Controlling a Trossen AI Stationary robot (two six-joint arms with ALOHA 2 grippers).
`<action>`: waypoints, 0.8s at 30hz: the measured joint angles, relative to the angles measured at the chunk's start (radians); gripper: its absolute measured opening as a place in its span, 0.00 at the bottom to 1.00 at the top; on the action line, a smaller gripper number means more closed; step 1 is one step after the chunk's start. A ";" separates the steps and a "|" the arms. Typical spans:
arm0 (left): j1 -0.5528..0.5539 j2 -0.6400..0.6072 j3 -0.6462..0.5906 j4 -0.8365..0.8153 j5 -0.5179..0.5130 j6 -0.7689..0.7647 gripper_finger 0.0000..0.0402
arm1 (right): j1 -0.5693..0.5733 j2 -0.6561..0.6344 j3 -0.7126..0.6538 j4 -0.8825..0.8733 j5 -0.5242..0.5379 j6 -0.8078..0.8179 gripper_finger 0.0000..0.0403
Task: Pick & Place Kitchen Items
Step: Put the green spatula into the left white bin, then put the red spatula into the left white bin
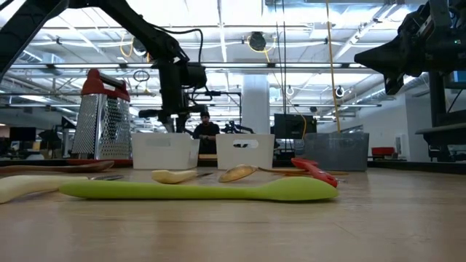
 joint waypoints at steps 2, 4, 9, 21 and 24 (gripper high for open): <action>0.001 0.000 0.000 0.011 -0.001 0.009 0.20 | 0.000 0.000 0.000 0.000 0.000 0.000 0.01; 0.001 0.000 0.000 0.021 -0.001 0.018 0.26 | 0.000 0.000 0.000 0.000 0.000 0.000 0.01; 0.001 0.000 0.000 0.022 -0.001 0.019 0.37 | 0.000 0.000 0.000 0.000 0.000 0.000 0.01; -0.001 -0.047 0.000 0.019 0.094 0.022 0.48 | 0.000 0.000 0.000 0.000 0.000 0.000 0.01; -0.009 -0.093 0.000 0.017 0.106 0.022 0.47 | 0.000 0.000 0.000 0.000 0.000 0.000 0.01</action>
